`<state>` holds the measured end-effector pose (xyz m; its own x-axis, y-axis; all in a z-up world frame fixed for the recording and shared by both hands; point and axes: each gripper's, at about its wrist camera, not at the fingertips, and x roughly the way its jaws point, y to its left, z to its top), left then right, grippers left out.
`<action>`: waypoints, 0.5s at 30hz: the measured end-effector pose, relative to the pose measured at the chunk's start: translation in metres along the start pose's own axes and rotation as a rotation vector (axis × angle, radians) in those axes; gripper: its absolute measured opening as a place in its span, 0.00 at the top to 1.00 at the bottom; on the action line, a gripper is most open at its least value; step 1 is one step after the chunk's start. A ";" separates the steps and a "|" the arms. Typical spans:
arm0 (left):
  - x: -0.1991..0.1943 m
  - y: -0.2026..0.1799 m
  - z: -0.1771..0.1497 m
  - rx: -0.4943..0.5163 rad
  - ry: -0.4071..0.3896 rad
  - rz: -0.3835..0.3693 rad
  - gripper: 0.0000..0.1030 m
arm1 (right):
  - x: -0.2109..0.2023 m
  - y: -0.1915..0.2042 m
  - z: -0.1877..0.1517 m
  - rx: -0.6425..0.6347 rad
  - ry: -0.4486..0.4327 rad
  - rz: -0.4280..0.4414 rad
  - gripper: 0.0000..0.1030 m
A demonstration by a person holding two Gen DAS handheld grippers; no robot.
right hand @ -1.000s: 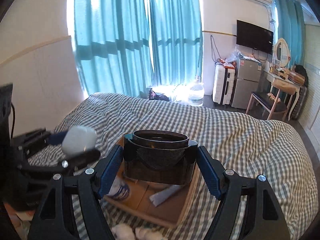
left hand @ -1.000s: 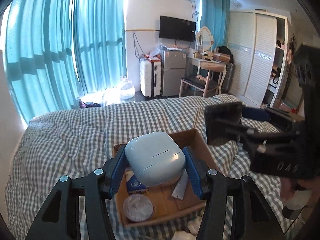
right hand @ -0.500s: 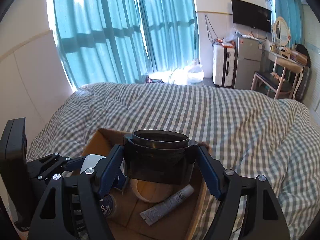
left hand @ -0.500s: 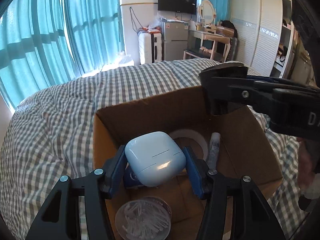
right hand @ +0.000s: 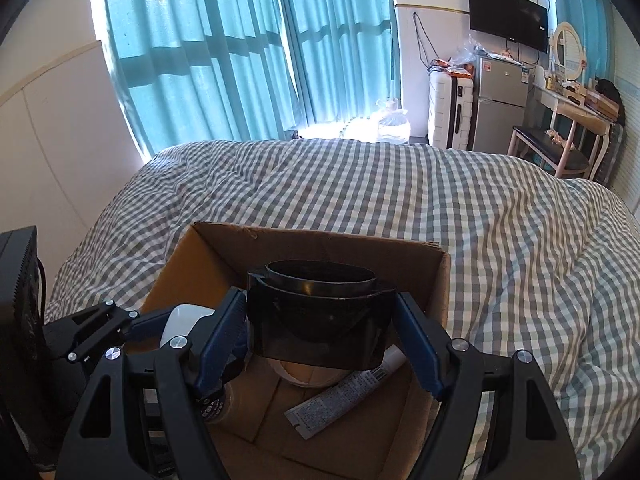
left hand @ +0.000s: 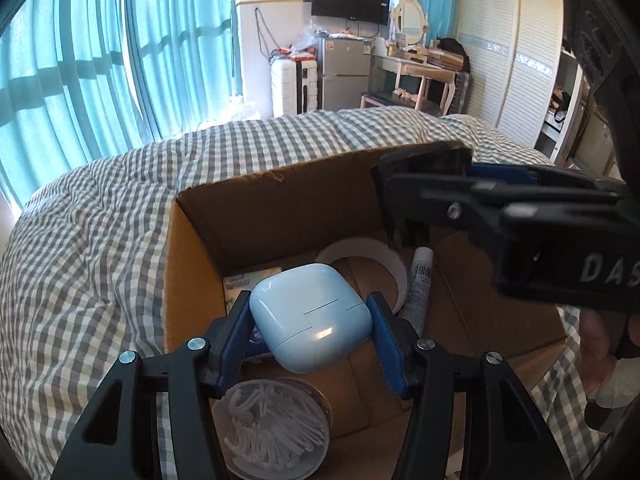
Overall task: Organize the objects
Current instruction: 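Carry the earbud case and black cup over the box, then open both tools to drop the earbud case and black cup into the box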
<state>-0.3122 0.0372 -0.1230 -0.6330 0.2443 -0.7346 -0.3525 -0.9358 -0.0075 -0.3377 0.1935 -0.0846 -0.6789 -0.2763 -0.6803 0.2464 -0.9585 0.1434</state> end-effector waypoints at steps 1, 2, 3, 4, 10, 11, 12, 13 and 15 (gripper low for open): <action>0.000 -0.001 -0.001 0.000 0.001 -0.006 0.43 | -0.002 -0.002 0.000 0.008 -0.009 0.004 0.27; 0.001 -0.001 -0.001 0.000 0.003 -0.005 0.43 | -0.006 -0.002 0.001 0.019 -0.021 0.015 0.27; 0.000 -0.002 -0.001 -0.002 0.007 -0.004 0.42 | -0.008 -0.003 0.001 0.026 -0.030 0.023 0.26; -0.001 -0.003 -0.002 -0.003 0.008 -0.008 0.35 | -0.013 -0.005 0.001 0.039 -0.046 0.031 0.22; -0.033 -0.009 -0.003 -0.024 -0.058 0.001 0.10 | -0.049 -0.003 0.005 0.035 -0.115 0.009 0.14; -0.038 -0.009 -0.003 -0.027 -0.060 0.006 0.10 | -0.054 -0.002 0.006 0.031 -0.118 0.006 0.14; -0.048 -0.009 -0.005 -0.038 -0.067 0.010 0.10 | -0.063 0.001 0.005 0.024 -0.125 0.002 0.14; -0.057 -0.008 -0.005 -0.047 -0.073 0.013 0.09 | -0.074 0.004 0.003 0.016 -0.135 -0.001 0.14; -0.074 -0.003 -0.007 -0.063 -0.087 0.014 0.08 | -0.091 0.008 0.001 -0.005 -0.147 -0.003 0.14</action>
<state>-0.2597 0.0207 -0.0731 -0.6959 0.2500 -0.6732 -0.3009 -0.9527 -0.0428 -0.2743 0.2106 -0.0203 -0.7737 -0.2813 -0.5678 0.2478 -0.9590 0.1374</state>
